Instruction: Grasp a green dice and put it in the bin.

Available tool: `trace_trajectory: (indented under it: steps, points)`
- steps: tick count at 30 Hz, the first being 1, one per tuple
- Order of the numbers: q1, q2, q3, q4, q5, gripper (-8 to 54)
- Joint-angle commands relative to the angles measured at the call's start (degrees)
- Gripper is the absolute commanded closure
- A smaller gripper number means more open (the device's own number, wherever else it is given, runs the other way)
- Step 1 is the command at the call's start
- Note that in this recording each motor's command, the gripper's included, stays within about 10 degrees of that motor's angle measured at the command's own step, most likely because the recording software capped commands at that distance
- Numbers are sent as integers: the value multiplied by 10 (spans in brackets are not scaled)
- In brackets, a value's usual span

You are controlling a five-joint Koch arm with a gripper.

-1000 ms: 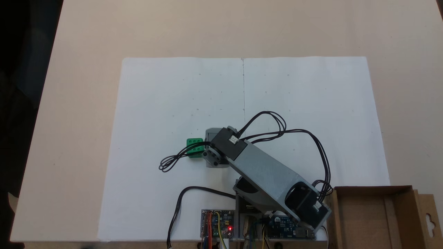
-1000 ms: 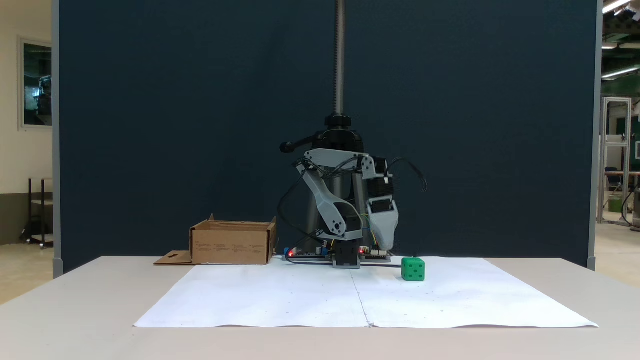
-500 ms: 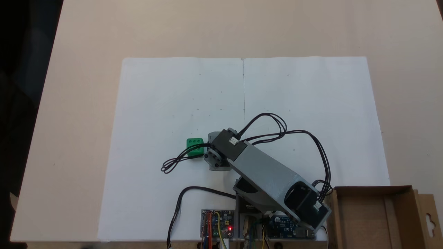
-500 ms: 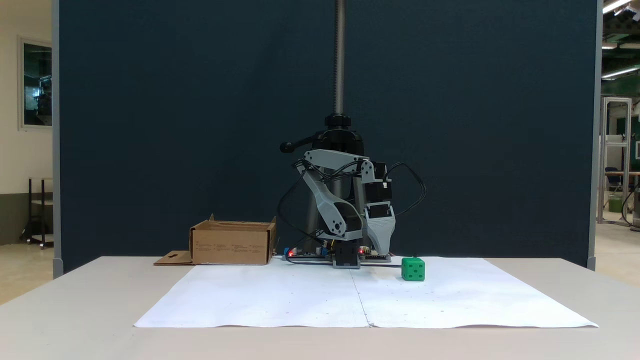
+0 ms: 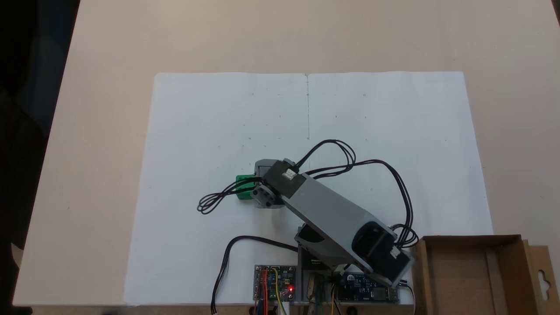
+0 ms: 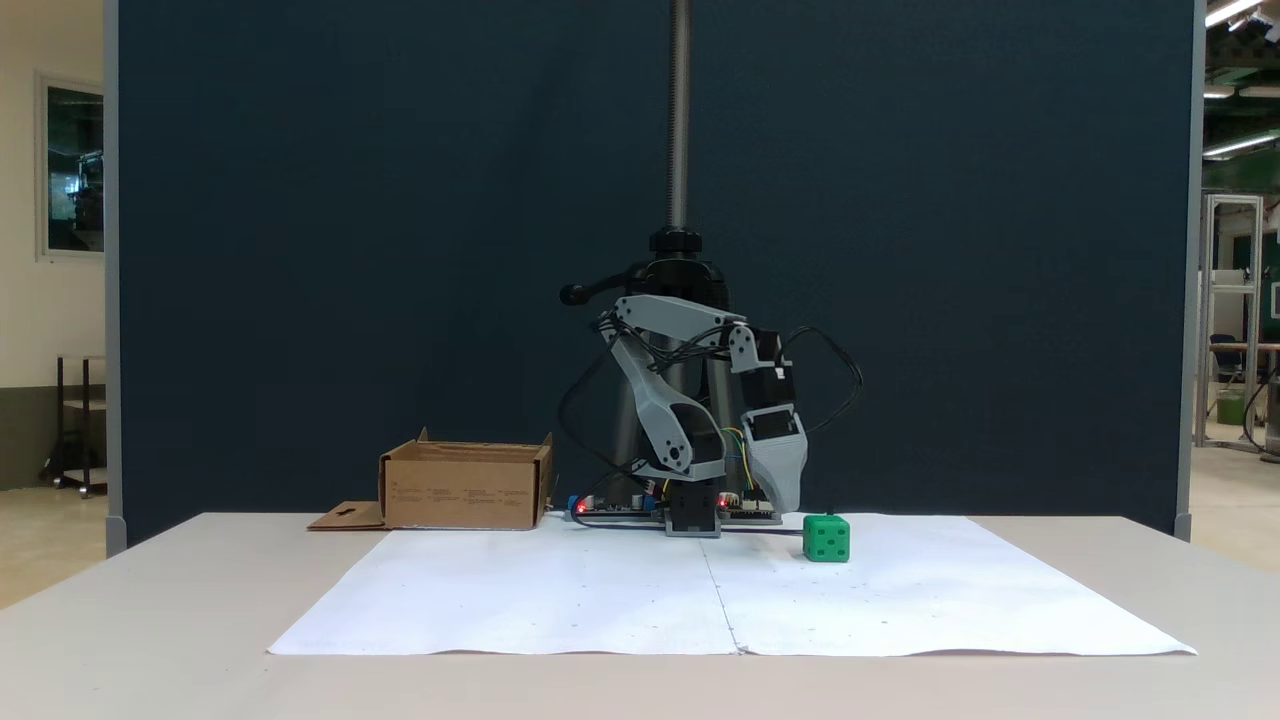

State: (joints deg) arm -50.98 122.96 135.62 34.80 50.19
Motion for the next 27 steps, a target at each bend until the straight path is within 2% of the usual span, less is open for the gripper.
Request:
trace_trajectory:
  steps: [1, 10, 27]
  points:
    - [-12, -6, -40, -45, 43, 63]
    - [-32, -81, -69, -62, 43, 63]
    - [-83, -161, -127, -59, 72, 65]
